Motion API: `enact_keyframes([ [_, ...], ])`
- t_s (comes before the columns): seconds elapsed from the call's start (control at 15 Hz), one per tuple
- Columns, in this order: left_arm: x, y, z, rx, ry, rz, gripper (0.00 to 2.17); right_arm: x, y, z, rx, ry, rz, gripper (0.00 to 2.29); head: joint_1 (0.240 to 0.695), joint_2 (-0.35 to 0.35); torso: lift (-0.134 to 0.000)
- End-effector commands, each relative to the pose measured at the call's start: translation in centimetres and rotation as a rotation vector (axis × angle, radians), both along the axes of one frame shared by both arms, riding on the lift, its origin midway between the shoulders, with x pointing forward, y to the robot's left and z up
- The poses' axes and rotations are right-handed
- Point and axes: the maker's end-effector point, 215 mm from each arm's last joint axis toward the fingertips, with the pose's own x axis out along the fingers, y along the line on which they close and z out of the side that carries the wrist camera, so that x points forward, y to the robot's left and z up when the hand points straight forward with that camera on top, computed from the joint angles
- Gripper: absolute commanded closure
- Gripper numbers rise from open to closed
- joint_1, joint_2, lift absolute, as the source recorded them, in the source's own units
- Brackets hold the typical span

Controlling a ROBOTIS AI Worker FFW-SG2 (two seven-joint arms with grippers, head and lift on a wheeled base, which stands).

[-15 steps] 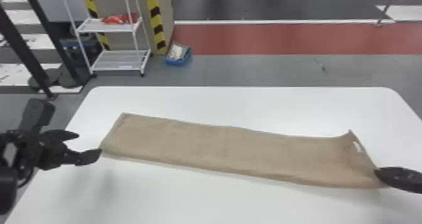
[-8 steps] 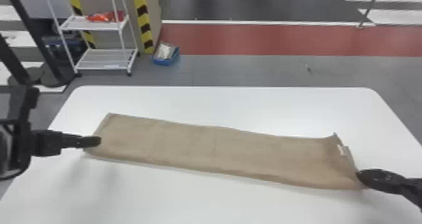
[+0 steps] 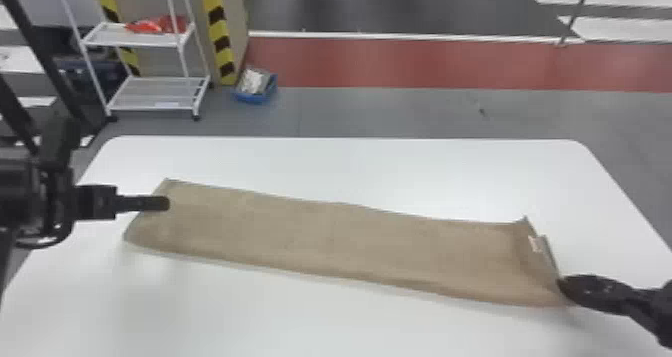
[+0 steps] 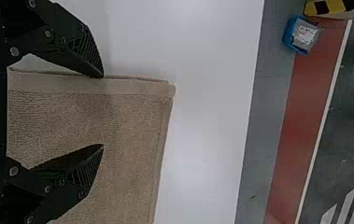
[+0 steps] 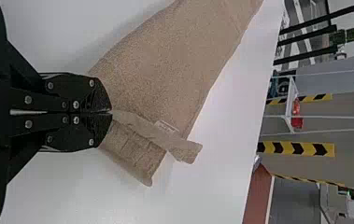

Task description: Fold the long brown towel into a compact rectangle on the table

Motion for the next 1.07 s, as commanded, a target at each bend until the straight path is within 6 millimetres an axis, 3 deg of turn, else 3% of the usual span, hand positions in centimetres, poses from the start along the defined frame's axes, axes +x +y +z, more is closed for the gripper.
enact_keyframes([
  [0.0, 1.2, -0.2, 0.2, 0.011, -0.007, -0.008, 0.51, -0.3, -0.1, -0.1, -0.002, -0.004, 0.001, 1.21, 0.695, -0.035, -0.124],
  [0.2, 1.9, 0.1, 0.0, 0.027, -0.006, -0.011, 0.52, -0.5, -0.4, -0.1, -0.005, -0.011, 0.002, 1.21, 0.695, -0.039, -0.124],
  [0.27, 1.9, 0.2, -0.1, 0.031, -0.002, -0.012, 0.62, -0.5, -0.6, 0.0, -0.003, -0.015, -0.004, 1.21, 0.695, -0.039, -0.124],
  [0.4, 2.0, 0.4, -0.3, 0.041, -0.004, -0.017, 1.05, -0.6, -0.5, -0.1, -0.001, -0.014, -0.004, 1.21, 0.695, -0.04, -0.124],
  [0.53, 1.9, 0.7, -0.4, 0.048, -0.002, -0.02, 1.07, -0.5, -0.5, -0.1, -0.002, -0.016, -0.003, 1.21, 0.695, -0.039, -0.124],
  [0.67, 2.0, 1.3, -0.6, 0.072, 0.001, -0.002, 1.94, -0.5, -0.5, 0.0, 0.0, -0.021, -0.001, 1.21, 0.695, -0.036, -0.124],
  [1.0, 2.1, 1.5, -0.6, 0.091, -0.003, 0.006, 1.97, -0.7, -1.0, 0.3, 0.007, -0.03, -0.012, 1.21, 0.695, -0.031, -0.124],
])
